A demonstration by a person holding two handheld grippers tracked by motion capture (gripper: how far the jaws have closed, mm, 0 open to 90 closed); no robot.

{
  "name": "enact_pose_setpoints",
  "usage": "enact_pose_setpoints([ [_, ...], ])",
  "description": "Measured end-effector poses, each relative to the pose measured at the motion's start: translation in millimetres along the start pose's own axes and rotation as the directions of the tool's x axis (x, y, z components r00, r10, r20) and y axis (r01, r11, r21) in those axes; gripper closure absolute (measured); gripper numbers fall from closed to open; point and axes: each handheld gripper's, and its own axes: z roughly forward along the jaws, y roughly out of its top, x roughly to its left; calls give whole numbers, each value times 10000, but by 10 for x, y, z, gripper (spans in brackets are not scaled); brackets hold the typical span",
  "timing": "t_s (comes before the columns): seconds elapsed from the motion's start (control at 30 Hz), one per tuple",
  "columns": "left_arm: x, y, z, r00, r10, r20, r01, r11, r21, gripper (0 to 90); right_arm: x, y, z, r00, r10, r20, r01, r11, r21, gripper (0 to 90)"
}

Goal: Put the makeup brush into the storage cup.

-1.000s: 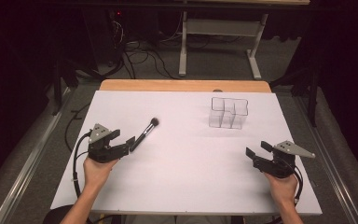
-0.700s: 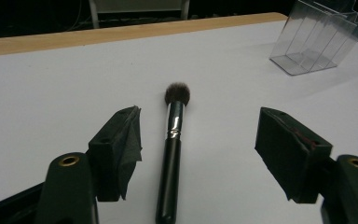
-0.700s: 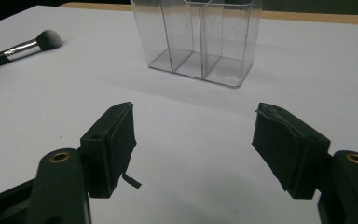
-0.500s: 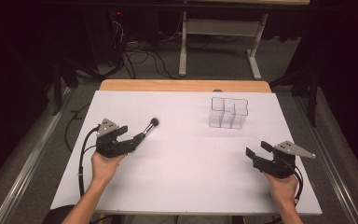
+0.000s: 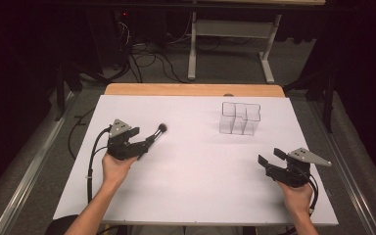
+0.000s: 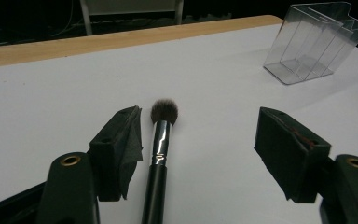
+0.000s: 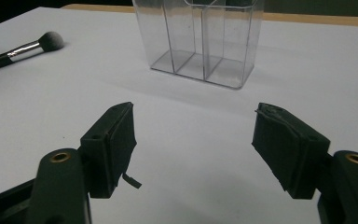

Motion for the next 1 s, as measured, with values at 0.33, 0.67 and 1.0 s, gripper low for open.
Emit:
enact_pose_setpoints([
  [0.33, -35, 70, 101, 9999, 95, 88, -96, 10000, 18, 320, 1, 0, -3, 10000, 3, 6, -3, 10000, 2, 313],
  [0.67, -40, 153, 205, 9998, -56, 201, 58, 10000, -60, 320, 0, 0, -4, 10000, 14, 10, -14, 10000, 9, 314],
  [1.0, -48, 242, 314, 9995, -211, 251, 215, 9996, -171, 320, -2, -1, -4, 10000, 5, 3, -5, 10000, -1, 313],
])
